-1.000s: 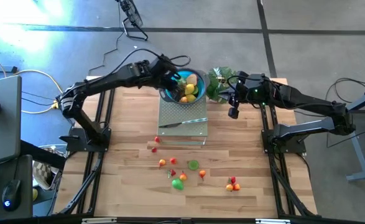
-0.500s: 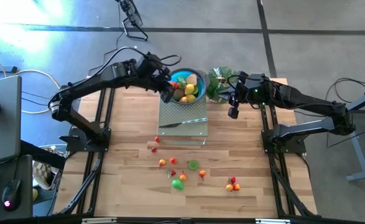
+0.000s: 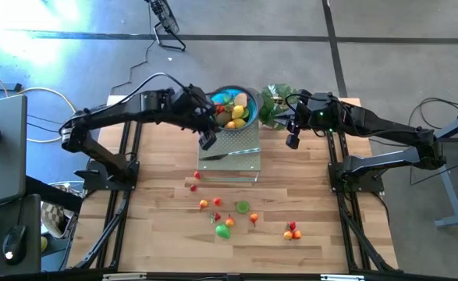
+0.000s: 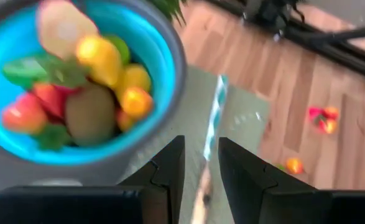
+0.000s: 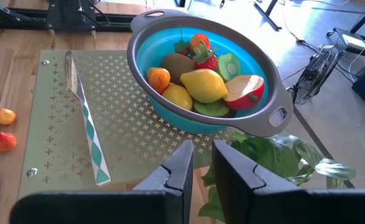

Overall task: Pick & Place Fruit
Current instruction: Put the red strawberry in the blue bowl on the shelf

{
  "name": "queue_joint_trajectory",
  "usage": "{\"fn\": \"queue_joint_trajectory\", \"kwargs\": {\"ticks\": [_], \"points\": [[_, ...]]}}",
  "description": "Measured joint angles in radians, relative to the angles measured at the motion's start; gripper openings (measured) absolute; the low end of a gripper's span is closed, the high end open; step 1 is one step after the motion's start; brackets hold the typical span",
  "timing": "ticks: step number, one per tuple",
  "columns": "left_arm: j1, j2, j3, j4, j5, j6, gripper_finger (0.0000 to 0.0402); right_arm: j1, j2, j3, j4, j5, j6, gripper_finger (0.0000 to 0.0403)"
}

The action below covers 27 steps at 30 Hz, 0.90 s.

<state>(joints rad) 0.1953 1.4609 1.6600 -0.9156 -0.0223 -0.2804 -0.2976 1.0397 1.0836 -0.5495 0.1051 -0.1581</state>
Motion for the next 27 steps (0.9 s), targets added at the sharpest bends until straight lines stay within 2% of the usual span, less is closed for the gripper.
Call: {"fn": "queue_joint_trajectory", "kwargs": {"ticks": [6, 14, 22, 27], "points": [[-0.09, 0.0, 0.0, -0.079, -0.016, -0.066, 0.0094, 0.0, 0.0, 0.0, 0.0, 0.0, 0.006, 0.0052], [-0.217, -0.041, -0.002, -0.174, -0.182, -0.09, 0.0079, 0.0, 0.0, 0.0, 0.003, 0.0, 0.008, 0.0052], [-0.33, -0.09, -0.102, -0.105, -0.325, -0.179, 0.0038, 0.0, 0.0, 0.0, 0.009, 0.0, 0.008, 0.0052], [-0.395, -0.103, -0.192, -0.06, -0.34, -0.3, 0.0018, 0.0, 0.0, 0.0, 0.019, 0.0, 0.007, 0.0052]]}}
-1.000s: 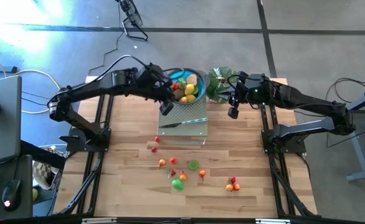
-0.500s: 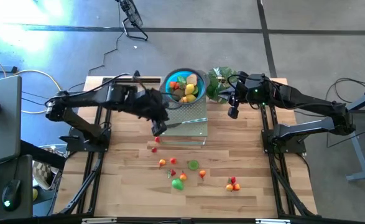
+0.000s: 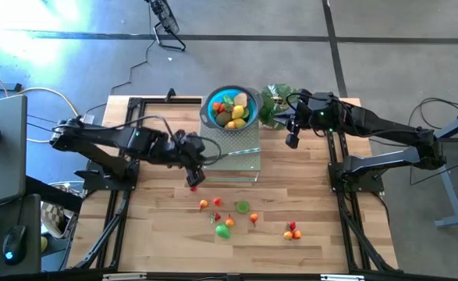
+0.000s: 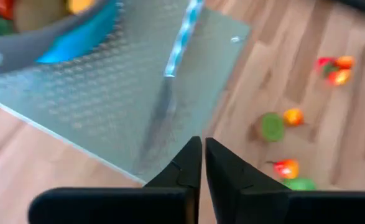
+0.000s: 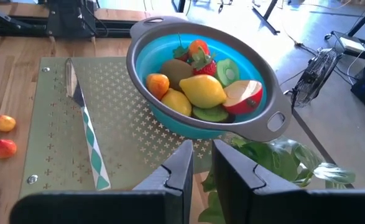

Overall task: Pick & Place Fruit
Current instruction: Put the red strawberry in the blue bowl on the shelf

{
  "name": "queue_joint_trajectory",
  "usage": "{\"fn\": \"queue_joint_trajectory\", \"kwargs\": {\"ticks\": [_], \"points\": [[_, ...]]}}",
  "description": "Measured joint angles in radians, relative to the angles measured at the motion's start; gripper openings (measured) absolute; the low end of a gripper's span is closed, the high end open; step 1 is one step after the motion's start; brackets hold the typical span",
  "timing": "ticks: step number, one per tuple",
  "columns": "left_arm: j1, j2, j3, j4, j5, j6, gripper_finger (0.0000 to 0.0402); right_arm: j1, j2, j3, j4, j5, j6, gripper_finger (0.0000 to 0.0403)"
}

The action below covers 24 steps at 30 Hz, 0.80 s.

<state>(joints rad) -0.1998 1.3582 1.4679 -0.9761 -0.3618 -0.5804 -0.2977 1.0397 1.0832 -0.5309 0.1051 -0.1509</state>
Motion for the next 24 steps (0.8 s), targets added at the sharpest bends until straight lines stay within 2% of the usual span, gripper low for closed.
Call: {"fn": "queue_joint_trajectory", "kwargs": {"ticks": [4, 15, 24], "points": [[-0.049, 0.0, -0.026, 0.009, -0.023, -0.075, 0.0007, 0.0, 0.0, 0.0, 0.004, 0.0, 0.0, 0.0052], [-0.194, -0.001, -0.025, 0.016, -0.166, -0.245, 0.0, 0.0, 0.0, 0.0, 0.02, 0.0, 0.0, 0.0052], [-0.289, 0.0, -0.025, 0.003, -0.167, -0.457, 0.0, 0.0, 0.0, 0.0, 0.02, -0.004, 0.0, 0.0052]]}}
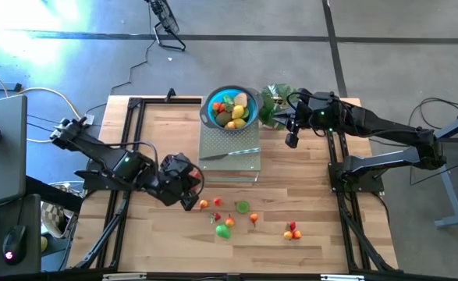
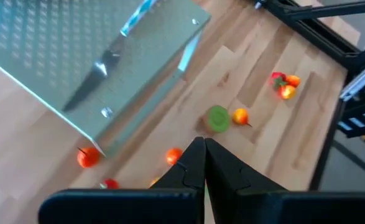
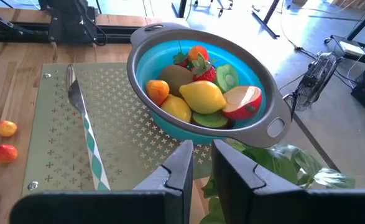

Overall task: Pick & Place Fruit
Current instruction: Put the red strawberry in the blue bowl on the shelf

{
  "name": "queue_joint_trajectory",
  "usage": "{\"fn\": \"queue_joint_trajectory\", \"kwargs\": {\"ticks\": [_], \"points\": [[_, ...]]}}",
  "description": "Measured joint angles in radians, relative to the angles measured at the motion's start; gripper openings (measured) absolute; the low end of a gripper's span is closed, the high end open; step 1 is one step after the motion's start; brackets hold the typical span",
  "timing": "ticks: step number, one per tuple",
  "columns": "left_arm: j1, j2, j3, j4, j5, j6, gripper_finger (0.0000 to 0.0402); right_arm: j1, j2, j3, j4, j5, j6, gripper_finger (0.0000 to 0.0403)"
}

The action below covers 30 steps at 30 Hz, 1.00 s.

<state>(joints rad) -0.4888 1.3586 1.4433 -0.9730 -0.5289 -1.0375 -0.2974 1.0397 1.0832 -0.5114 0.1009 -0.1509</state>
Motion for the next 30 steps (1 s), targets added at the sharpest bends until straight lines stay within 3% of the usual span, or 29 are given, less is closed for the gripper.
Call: {"fn": "queue_joint_trajectory", "kwargs": {"ticks": [10, 17, 22, 26, 30], "points": [[-0.071, 0.001, 0.0, -0.002, 0.03, -0.113, 0.0, 0.0, 0.0, 0.0, -0.003, 0.0, -0.01, 0.0052], [-0.068, 0.001, 0.0, 0.01, 0.162, -0.148, 0.0, 0.0, 0.0, 0.0, -0.018, 0.0, -0.011, 0.0052], [-0.068, 0.02, 0.002, -0.019, 0.18, -0.16, 0.0001, 0.0, 0.0, 0.0, -0.02, 0.0, -0.033, 0.0052], [-0.068, 0.048, 0.002, -0.093, 0.186, -0.212, 0.0025, 0.0, 0.0, 0.0, -0.029, 0.0, -0.038, 0.0052], [-0.068, 0.07, 0.002, -0.188, 0.19, -0.333, 0.0081, 0.0, 0.0, 0.0, -0.042, 0.0, -0.039, 0.0052]]}}
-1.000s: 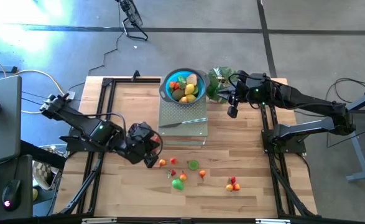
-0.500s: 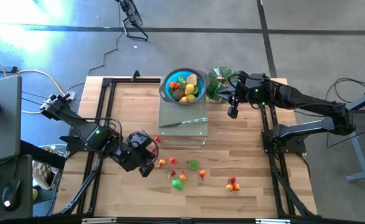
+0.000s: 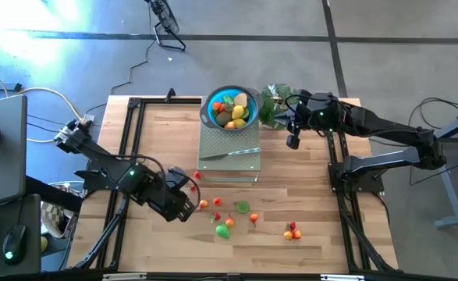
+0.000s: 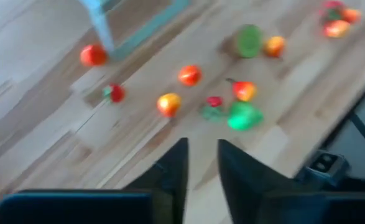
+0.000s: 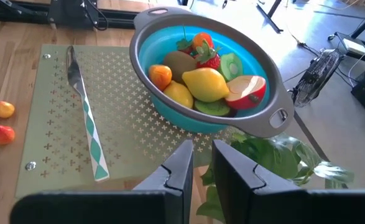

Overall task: Pick & Place Fruit
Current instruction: Put the red strawberry in the blue bowl on the shelf

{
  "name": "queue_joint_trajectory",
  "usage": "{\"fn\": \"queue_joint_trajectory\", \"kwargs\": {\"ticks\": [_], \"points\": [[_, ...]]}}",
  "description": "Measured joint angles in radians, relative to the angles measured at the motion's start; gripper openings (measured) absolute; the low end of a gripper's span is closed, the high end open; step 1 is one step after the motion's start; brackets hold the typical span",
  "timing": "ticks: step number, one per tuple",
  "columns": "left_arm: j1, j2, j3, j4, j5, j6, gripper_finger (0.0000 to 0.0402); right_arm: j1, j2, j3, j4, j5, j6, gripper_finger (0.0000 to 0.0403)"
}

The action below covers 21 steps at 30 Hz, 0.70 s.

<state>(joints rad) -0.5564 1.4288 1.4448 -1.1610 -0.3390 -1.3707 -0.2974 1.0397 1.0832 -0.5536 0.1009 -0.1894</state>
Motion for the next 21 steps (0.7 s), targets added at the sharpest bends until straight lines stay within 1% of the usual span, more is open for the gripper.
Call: {"fn": "queue_joint_trajectory", "kwargs": {"ticks": [5, 8, 11, 13, 16, 19, 21], "points": [[0.0, 0.025, 0.0, -0.1, 0.0, -0.218, 0.0181, 0.0, 0.0, 0.0, -0.018, 0.0, 0.0, 0.0052], [0.0, 0.039, 0.0, -0.162, -0.019, -0.364, 0.024, 0.0, 0.0, 0.0, -0.019, 0.0, 0.0, 0.0052], [0.0, 0.065, 0.0, -0.195, -0.022, -0.502, 0.0279, 0.0, 0.0, 0.0, -0.018, 0.0, 0.0, 0.0052], [0.0, 0.084, 0.0, -0.206, -0.015, -0.561, 0.029, 0.0, 0.0, 0.0, -0.019, 0.0, 0.0, 0.0052], [0.0, 0.11, -0.001, -0.201, -0.011, -0.577, 0.0291, 0.0, 0.0, 0.0, -0.019, 0.0, 0.0, 0.0052], [0.0, 0.126, -0.01, -0.206, -0.028, -0.584, 0.0276, 0.0, 0.0, 0.0, -0.019, 0.0, 0.0, 0.0052], [0.0, 0.125, -0.048, -0.198, -0.044, -0.628, 0.0261, 0.0, 0.0, 0.0, -0.019, 0.0, 0.0, 0.0052]]}}
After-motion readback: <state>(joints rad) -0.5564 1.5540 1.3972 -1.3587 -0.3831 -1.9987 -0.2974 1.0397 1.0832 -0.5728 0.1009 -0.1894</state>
